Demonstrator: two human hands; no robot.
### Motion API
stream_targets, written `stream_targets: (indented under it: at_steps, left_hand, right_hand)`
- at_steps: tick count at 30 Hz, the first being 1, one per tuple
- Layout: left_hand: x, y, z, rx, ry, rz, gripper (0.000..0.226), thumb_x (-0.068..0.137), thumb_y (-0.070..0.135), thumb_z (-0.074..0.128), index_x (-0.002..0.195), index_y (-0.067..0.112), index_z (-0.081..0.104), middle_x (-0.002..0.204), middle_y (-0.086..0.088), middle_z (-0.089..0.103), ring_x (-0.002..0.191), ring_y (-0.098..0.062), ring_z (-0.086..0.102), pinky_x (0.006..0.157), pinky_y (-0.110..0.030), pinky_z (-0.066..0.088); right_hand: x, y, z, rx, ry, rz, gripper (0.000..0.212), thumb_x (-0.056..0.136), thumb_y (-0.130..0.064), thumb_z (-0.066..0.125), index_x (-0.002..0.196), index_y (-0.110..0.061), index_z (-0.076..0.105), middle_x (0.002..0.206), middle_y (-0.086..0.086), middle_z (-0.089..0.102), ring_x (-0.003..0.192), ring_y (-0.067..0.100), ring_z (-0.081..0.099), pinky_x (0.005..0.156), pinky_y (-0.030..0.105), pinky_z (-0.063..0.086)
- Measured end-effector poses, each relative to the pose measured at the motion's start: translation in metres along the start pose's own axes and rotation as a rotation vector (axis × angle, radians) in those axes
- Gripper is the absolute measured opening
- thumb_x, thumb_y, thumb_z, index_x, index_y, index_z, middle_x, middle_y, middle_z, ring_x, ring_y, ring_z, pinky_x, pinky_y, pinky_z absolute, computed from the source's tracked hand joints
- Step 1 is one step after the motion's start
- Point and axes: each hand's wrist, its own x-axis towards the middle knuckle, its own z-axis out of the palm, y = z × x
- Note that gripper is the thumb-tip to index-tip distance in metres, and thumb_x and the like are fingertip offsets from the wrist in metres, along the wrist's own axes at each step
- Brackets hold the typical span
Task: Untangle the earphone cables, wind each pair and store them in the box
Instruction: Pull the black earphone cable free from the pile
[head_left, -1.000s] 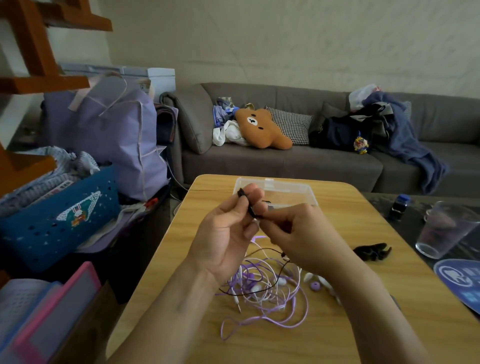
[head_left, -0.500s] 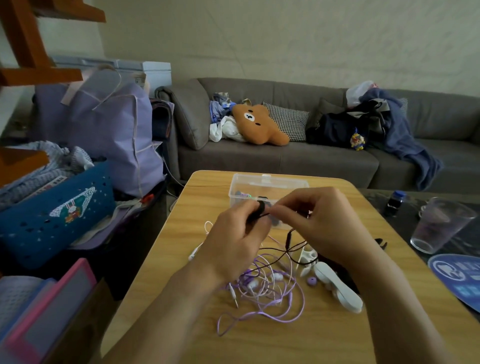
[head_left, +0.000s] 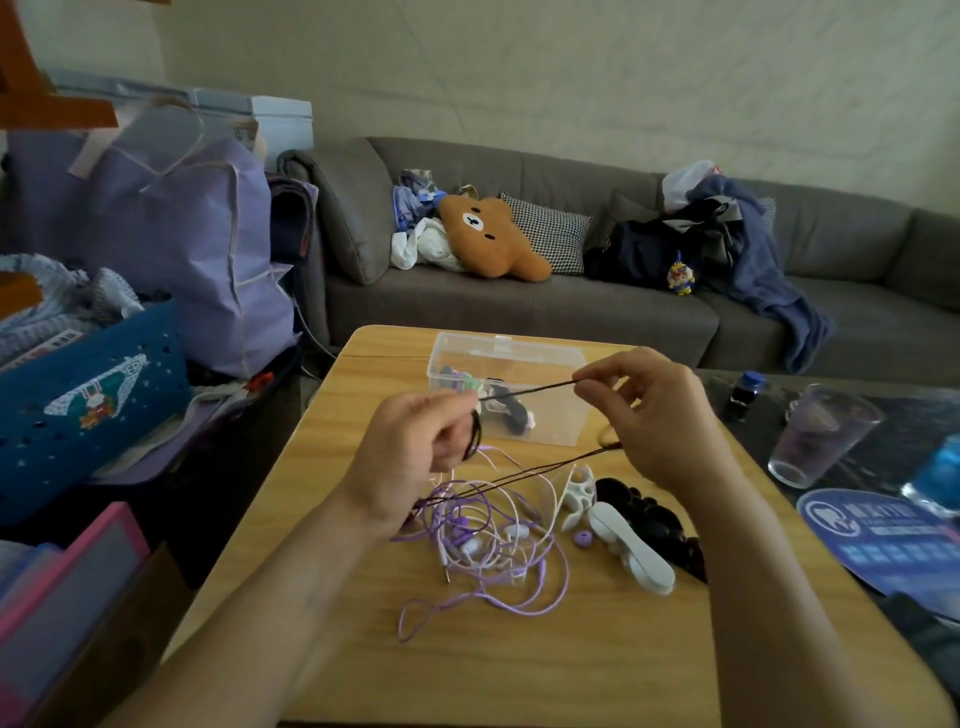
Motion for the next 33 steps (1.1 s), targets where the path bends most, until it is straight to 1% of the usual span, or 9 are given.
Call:
stream_targets:
  at_steps: [4,7,11,14,17,20,24,27,33]
  left_hand:
    - [0.001,0.002,-0.003,-0.184,0.180,-0.035,0.045,0.093,0.017,0.055,0.050,0.018,0.042,0.046,0.005,0.026,0.043,-0.010,0.022,0.043,-0.019,0.023]
    - [0.002,0.001,-0.001,-0.234,0.313,-0.047,0.047,0.100,0.016,0.044,0.054,0.017,0.042,0.048,0.004,0.028,0.044,-0.010,0.023,0.051,-0.028,0.020]
    - [0.005,-0.002,-0.007,-0.117,0.502,-0.028,0.047,0.100,0.021,0.048,0.054,0.018,0.044,0.048,0.002,0.033,0.045,-0.013,0.026,0.054,-0.033,0.021]
    - [0.006,-0.002,-0.010,-0.093,0.629,-0.019,0.049,0.099,0.021,0.051,0.051,0.020,0.044,0.049,0.002,0.035,0.048,-0.014,0.027,0.053,-0.032,0.022]
    - [0.006,0.001,-0.013,-0.121,0.764,-0.008,0.043,0.099,0.021,0.051,0.056,0.019,0.045,0.049,0.005,0.038,0.047,-0.012,0.030,0.051,-0.029,0.023]
    - [0.005,0.003,-0.019,-0.176,0.884,-0.009,0.041,0.101,0.023,0.050,0.060,0.019,0.044,0.047,0.009,0.040,0.046,-0.009,0.033,0.049,-0.025,0.024]
    - [0.004,0.004,-0.027,-0.222,0.974,-0.003,0.041,0.100,0.022,0.048,0.060,0.019,0.043,0.047,0.010,0.040,0.045,-0.008,0.032,0.047,-0.023,0.025]
    - [0.004,0.005,-0.029,-0.223,0.982,0.003,0.040,0.098,0.020,0.048,0.059,0.019,0.041,0.047,0.010,0.039,0.045,-0.009,0.032,0.047,-0.023,0.024]
    - [0.003,0.004,-0.027,-0.169,0.963,0.020,0.040,0.098,0.021,0.049,0.059,0.018,0.043,0.048,0.008,0.040,0.045,-0.009,0.033,0.046,-0.022,0.026]
  right_hand:
    - [-0.001,0.004,-0.003,-0.052,-0.058,0.084,0.015,0.085,-0.038,0.072,0.085,-0.024,0.069,0.083,-0.007,0.064,0.074,0.010,0.060,0.062,0.018,0.045]
    - [-0.003,-0.001,0.000,-0.066,-0.213,0.130,0.027,0.084,-0.046,0.069,0.079,-0.020,0.067,0.070,-0.003,0.066,0.062,0.011,0.061,0.055,0.016,0.047]
    - [-0.005,-0.014,-0.001,0.327,-0.323,0.157,0.042,0.083,-0.051,0.060,0.084,-0.009,0.065,0.060,0.002,0.066,0.065,0.036,0.063,0.079,0.045,0.060]
    - [-0.005,-0.016,-0.013,0.740,-0.417,0.211,0.035,0.080,-0.031,0.067,0.091,0.002,0.062,0.053,0.000,0.043,0.046,0.015,0.041,0.052,0.031,0.051]
    - [-0.006,-0.010,-0.022,0.439,-0.481,0.220,0.036,0.077,-0.034,0.072,0.091,-0.001,0.069,0.055,0.002,0.050,0.046,0.014,0.043,0.046,0.026,0.042]
    - [-0.005,-0.004,-0.016,0.022,-0.326,0.243,0.032,0.083,-0.045,0.070,0.083,-0.013,0.071,0.060,-0.001,0.061,0.053,0.012,0.055,0.057,0.029,0.050]
    - [-0.002,0.007,-0.019,-0.061,-0.220,0.210,0.015,0.086,-0.036,0.073,0.083,-0.022,0.071,0.078,0.007,0.070,0.071,0.023,0.065,0.072,0.040,0.055]
    - [-0.001,0.013,-0.019,-0.111,-0.206,0.214,0.006,0.087,-0.024,0.074,0.086,-0.022,0.069,0.081,0.002,0.069,0.063,0.015,0.064,0.064,0.034,0.053]
    - [0.001,0.003,-0.013,0.518,0.047,0.375,0.022,0.100,-0.022,0.057,0.103,-0.002,0.064,0.080,0.009,0.069,0.056,0.016,0.067,0.052,0.028,0.057]
